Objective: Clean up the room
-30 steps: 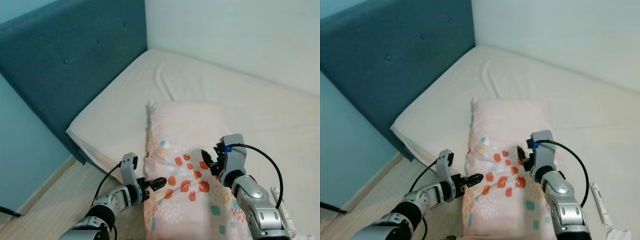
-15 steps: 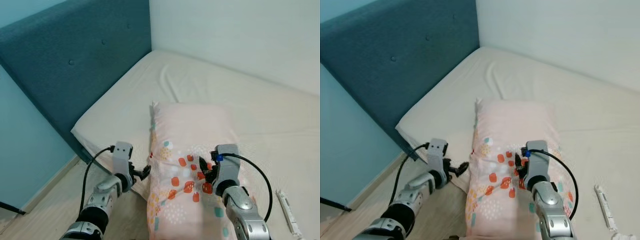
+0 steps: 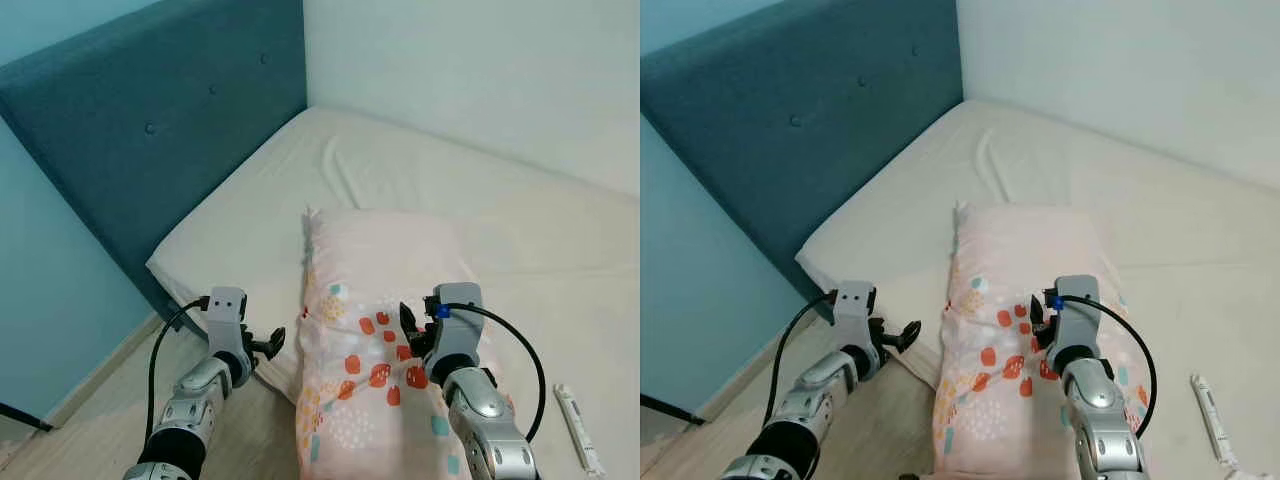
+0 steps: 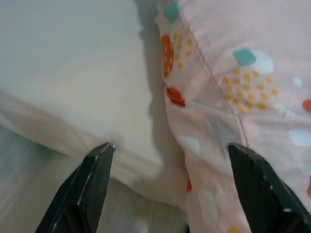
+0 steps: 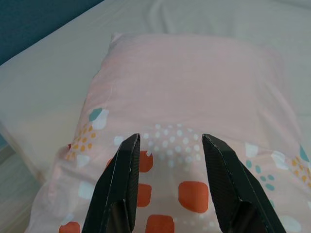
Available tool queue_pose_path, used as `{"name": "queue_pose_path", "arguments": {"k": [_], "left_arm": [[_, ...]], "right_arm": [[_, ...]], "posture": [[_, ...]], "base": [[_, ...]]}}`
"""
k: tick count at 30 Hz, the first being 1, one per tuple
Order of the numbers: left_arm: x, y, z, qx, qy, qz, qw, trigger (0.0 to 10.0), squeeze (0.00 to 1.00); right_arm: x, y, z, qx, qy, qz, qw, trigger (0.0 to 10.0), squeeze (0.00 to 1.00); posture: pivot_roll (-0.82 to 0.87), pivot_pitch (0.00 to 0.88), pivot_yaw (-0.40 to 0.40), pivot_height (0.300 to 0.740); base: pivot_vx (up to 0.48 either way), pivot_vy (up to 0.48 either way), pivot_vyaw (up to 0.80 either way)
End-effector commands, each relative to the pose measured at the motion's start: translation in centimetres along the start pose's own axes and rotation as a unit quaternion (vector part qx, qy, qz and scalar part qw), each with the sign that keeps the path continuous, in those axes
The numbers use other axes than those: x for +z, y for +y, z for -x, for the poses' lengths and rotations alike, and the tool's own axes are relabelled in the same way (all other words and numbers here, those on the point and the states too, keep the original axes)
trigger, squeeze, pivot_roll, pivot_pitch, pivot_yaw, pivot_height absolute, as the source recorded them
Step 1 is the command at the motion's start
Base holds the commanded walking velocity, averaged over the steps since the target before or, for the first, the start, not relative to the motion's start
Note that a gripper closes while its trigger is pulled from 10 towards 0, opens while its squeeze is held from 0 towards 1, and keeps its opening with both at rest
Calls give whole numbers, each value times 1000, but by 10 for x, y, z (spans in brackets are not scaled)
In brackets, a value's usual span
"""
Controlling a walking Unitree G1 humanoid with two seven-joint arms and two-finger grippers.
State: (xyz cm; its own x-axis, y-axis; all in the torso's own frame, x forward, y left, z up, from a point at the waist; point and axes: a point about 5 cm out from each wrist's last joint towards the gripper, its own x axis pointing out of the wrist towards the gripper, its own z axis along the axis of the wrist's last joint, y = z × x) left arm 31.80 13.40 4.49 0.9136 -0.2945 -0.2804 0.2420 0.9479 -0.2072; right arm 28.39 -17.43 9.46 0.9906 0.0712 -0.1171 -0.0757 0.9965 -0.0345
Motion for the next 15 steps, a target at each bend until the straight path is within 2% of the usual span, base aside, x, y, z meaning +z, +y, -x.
{"name": "queue_pose_path", "arguments": {"k": [1,15], "left_arm": [[-9,0,5,4,17,-2,1000,10000,0],[-11,-3,6,0,27,-24,999,10000,0]], "right_arm": [[-6,4,2,7,7,-6,1000,10000,0],[-10,3,4,1,8,-20,1000,10000,0]], "posture": [[-25,138,75,687],[-24,141,83,642]], "base": [[0,0,0],[0,0,0]]}}
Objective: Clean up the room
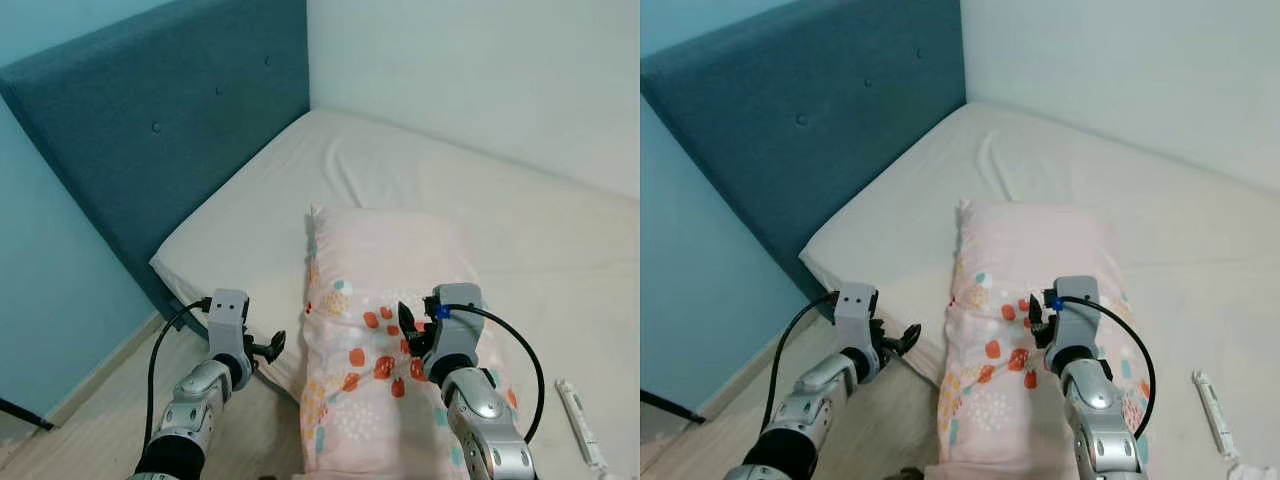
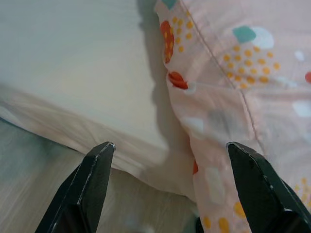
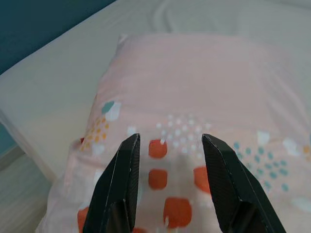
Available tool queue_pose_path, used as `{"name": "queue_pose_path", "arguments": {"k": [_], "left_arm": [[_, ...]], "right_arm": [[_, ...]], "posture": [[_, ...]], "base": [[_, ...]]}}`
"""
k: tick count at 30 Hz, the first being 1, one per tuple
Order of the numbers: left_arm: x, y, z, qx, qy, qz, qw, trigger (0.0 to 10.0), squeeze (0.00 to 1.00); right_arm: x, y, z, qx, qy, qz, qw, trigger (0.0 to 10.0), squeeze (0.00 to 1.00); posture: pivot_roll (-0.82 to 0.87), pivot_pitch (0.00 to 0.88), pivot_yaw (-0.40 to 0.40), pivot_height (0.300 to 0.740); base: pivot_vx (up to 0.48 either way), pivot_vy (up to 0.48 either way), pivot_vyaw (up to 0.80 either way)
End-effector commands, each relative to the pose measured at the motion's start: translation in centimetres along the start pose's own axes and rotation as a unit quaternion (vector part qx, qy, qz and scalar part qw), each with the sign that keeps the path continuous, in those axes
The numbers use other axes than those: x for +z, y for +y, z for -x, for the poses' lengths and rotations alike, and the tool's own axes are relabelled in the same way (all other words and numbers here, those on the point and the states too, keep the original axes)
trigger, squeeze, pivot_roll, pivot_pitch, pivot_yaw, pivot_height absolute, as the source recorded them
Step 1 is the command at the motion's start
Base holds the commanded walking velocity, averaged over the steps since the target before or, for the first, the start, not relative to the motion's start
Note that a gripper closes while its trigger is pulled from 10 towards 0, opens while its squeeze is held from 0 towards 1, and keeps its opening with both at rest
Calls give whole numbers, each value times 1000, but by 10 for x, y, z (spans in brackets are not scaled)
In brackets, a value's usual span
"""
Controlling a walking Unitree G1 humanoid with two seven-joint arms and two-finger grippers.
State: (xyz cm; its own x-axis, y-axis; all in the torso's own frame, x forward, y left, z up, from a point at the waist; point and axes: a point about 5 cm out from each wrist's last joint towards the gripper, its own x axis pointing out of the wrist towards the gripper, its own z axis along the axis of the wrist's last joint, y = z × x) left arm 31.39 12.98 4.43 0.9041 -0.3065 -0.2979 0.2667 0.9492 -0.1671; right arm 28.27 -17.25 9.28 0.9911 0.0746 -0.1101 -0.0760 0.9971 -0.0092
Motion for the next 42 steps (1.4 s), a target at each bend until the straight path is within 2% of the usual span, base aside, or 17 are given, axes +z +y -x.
{"name": "queue_pose_path", "arguments": {"k": [1,15,34,41,42], "left_arm": [[-9,1,4,3,17,-4,1000,10000,0],[-7,-7,3,-16,19,-15,1000,10000,0],[-5,-9,2,-31,23,-21,999,10000,0],[5,-4,-1,-24,6,0,1000,10000,0],[10,-2,-3,-22,-4,18,1000,10000,0]], "right_arm": [[-9,1,4,-1,12,-10,1000,10000,0],[-14,2,6,-4,21,-23,1000,10000,0],[-16,2,10,-11,22,-50,998,10000,0],[-10,-1,9,-12,12,-50,999,10000,0],[-6,-2,9,-12,3,-48,999,10000,0]], "posture": [[-24,142,85,637],[-21,144,89,637],[-19,148,95,627],[-23,150,96,608],[-27,153,96,603]], "base": [[0,0,0],[0,0,0],[0,0,0],[0,0,0],[0,0,0]]}}
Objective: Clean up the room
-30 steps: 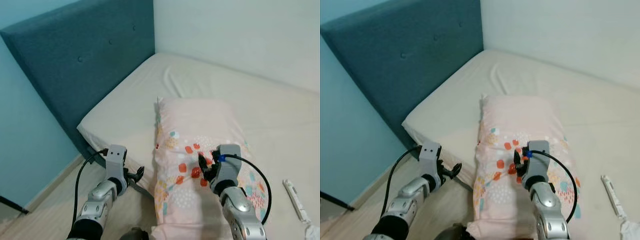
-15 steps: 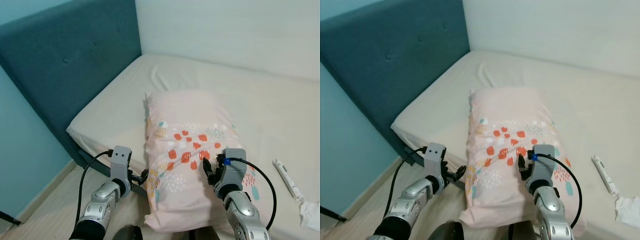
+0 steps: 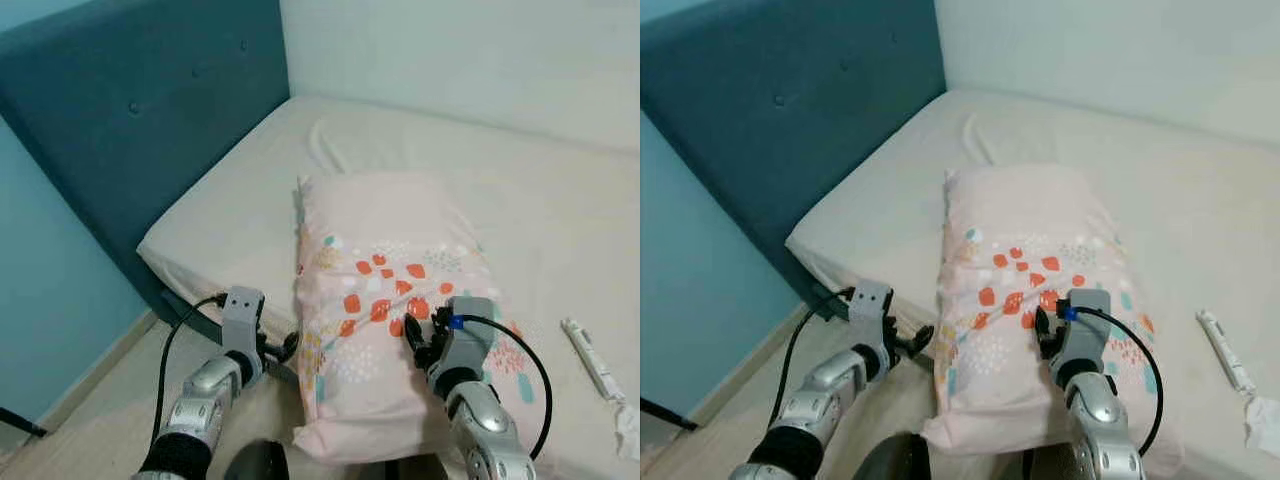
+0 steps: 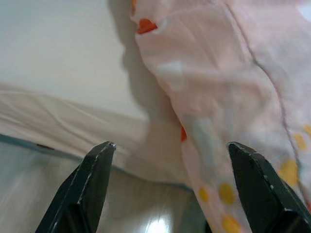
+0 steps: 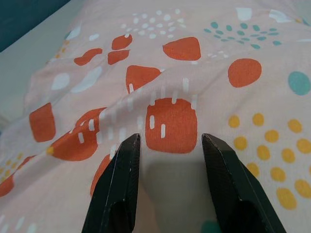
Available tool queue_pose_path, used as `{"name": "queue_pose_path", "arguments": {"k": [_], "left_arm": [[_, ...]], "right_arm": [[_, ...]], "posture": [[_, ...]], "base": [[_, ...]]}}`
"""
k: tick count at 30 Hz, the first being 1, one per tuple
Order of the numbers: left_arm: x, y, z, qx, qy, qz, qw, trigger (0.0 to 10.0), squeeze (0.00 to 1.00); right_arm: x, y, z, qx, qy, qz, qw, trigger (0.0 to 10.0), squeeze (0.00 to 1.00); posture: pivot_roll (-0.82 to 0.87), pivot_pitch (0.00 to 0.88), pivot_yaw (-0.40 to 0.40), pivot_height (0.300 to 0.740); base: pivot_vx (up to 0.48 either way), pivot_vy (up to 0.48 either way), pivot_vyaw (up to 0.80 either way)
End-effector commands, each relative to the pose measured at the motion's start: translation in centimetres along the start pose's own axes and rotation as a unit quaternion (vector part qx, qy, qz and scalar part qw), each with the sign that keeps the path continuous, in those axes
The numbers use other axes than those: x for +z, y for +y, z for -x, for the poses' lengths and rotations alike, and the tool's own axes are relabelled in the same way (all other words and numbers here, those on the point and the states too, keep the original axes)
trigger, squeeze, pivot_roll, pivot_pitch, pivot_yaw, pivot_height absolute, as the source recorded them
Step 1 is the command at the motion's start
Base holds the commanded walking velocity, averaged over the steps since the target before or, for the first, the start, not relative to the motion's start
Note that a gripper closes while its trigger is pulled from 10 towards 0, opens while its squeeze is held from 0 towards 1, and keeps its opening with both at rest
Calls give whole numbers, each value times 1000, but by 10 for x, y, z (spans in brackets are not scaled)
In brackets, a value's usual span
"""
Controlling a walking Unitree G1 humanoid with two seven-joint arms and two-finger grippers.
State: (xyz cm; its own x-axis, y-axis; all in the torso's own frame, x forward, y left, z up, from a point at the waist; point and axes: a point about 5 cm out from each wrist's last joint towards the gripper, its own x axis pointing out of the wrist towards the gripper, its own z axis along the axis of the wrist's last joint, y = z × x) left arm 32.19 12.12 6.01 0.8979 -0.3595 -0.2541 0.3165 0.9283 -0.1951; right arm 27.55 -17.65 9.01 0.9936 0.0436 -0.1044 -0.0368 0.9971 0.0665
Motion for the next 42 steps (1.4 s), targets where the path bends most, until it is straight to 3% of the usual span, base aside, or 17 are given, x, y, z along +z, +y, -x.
{"name": "queue_pose_path", "arguments": {"k": [1,3,4,5,6,9,10,11,12,16,19,22,29,32,35,39,42], "left_arm": [[-7,7,3,8,13,12,1000,10000,0],[-1,8,2,11,0,34,999,10000,0],[12,14,-2,17,-30,85,996,10000,0],[12,14,-2,17,-30,85,996,10000,0],[26,19,-6,22,-62,138,988,10000,0],[40,24,-9,25,-92,188,978,10000,0],[44,27,-12,22,-93,214,972,10000,247],[46,28,-15,19,-90,235,968,10000,827],[47,24,-18,0,-81,256,963,10000,1000],[46,19,-21,-17,-71,262,962,10000,1000],[30,2,-27,-46,-14,221,974,10000,1000],[25,2,-27,-36,1,213,976,10000,1000],[16,3,-27,-28,16,251,967,10000,1000],[18,0,-28,-48,3,292,955,10000,1000],[24,-9,-31,-90,-18,365,927,10000,1000],[26,-15,-32,-114,-26,395,911,10000,1000],[28,-29,-33,-178,-16,403,898,10000,1000]], "right_arm": [[-2,1,1,4,7,-8,1000,10000,0],[2,1,1,5,-2,-8,1000,10000,0],[14,-2,-2,7,-26,-6,1000,10000,0],[14,-2,-2,7,-26,-6,1000,10000,0],[30,-6,-4,6,-58,-6,998,10000,0],[46,-10,-5,4,-92,-6,996,10000,0],[62,-19,-6,-6,-120,0,993,10000,0],[74,-28,-7,-18,-137,8,990,10000,0],[82,-36,-9,-22,-130,29,991,10000,0],[87,-43,-11,-21,-119,56,991,10000,0],[91,-55,-16,-2,-82,100,992,10000,0],[92,-58,-17,2,-75,109,991,10000,0],[85,-61,-12,17,-45,116,992,10000,0],[77,-56,-8,27,-29,107,993,10000,0],[66,-49,-1,36,-11,97,995,10000,0],[61,-44,3,42,-3,96,994,10000,0],[55,-37,6,58,6,97,994,10000,0]], "posture": [[-27,153,96,603],[-28,153,95,598],[-31,159,93,598],[-31,159,93,598],[-31,164,92,598],[-31,164,92,598],[-34,172,89,598],[-34,172,89,598],[-34,172,89,598],[-47,184,92,598],[-62,200,98,598],[-75,211,105,598],[-105,257,119,598],[-121,263,127,598],[-134,268,136,598],[-139,269,142,598],[-136,266,147,598]], "base": [[0,0,0],[0,0,0],[0,0,0],[0,0,0],[0,0,0],[0,0,0],[0,0,0],[0,0,0],[0,0,0],[0,0,0],[0,0,0],[0,0,0],[0,0,0],[0,0,0],[0,0,0],[0,0,0],[0,0,0]]}}
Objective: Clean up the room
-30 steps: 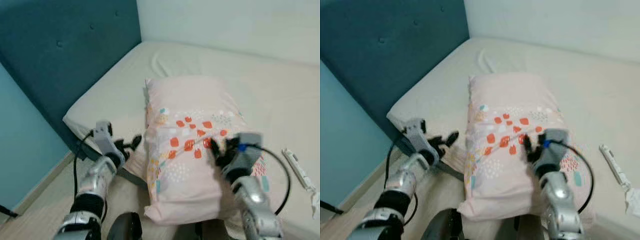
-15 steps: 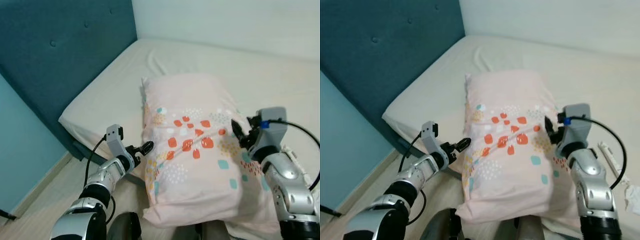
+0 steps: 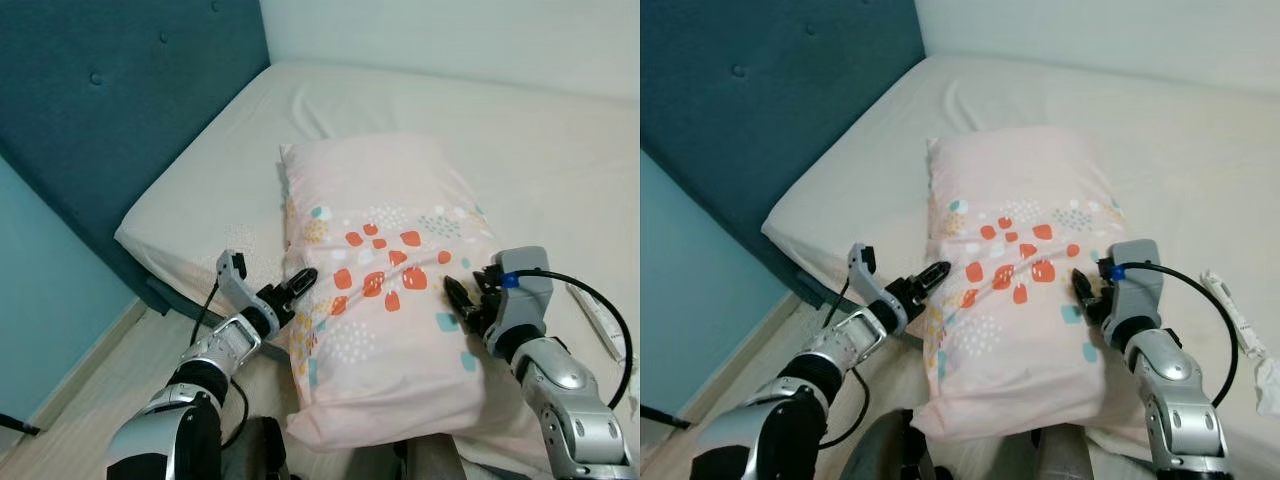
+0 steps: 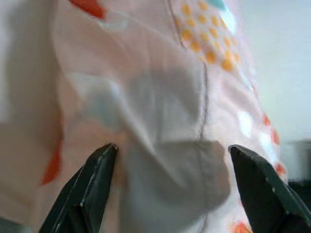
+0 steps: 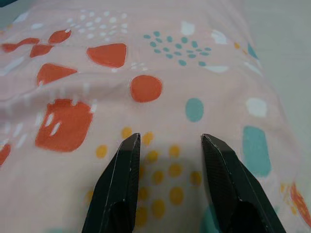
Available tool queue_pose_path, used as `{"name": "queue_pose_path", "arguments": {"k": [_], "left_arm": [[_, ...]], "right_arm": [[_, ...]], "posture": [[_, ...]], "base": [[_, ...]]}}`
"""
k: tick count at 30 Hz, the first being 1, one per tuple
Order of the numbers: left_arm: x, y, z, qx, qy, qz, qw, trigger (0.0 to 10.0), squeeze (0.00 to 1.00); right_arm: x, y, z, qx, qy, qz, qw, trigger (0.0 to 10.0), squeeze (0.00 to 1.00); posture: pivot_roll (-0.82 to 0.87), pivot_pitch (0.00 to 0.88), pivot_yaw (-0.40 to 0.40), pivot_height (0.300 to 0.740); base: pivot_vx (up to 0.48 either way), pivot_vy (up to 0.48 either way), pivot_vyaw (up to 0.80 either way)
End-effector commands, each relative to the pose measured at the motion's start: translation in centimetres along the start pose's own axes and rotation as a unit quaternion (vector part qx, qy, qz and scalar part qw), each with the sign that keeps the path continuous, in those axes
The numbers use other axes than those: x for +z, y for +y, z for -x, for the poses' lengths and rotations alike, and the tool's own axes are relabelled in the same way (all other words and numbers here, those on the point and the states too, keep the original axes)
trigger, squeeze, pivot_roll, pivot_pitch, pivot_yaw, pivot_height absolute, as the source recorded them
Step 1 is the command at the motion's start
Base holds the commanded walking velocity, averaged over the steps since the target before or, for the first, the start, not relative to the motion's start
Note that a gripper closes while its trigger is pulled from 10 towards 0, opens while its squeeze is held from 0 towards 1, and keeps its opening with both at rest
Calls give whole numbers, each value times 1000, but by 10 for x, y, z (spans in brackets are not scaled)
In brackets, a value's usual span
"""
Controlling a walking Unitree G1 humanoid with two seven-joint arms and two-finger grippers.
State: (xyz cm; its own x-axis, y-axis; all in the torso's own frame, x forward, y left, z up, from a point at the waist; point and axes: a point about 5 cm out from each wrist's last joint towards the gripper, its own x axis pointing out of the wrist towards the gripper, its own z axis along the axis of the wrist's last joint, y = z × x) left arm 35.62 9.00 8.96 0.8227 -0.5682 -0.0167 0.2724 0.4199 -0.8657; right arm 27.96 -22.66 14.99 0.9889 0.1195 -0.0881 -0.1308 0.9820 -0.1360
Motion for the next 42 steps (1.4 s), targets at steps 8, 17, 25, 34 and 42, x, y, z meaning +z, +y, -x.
{"name": "queue_pose_path", "arguments": {"k": [8,17,25,34,42], "left_arm": [[-52,-8,-2,-72,141,-64,985,10000,1000],[-68,-31,-17,-105,140,-58,983,10000,1000],[-93,-51,-29,-124,196,-146,962,10000,969],[-99,-48,-31,-72,215,-234,945,0,0],[-91,-49,-33,-70,188,-202,959,0,0]], "right_arm": [[-11,23,3,34,21,-17,999,10000,0],[-13,34,3,46,26,-27,998,10000,0],[-16,41,1,52,30,-37,998,10000,0],[-17,46,0,54,30,-43,997,10000,0],[-18,47,0,53,30,-46,997,10000,0]], "posture": [[-124,266,148,598],[-116,267,141,598],[-108,258,138,598],[-99,249,141,598],[-98,240,142,598]], "base": [[0,0,0],[0,0,0],[0,0,0],[0,0,0],[0,0,0]]}}
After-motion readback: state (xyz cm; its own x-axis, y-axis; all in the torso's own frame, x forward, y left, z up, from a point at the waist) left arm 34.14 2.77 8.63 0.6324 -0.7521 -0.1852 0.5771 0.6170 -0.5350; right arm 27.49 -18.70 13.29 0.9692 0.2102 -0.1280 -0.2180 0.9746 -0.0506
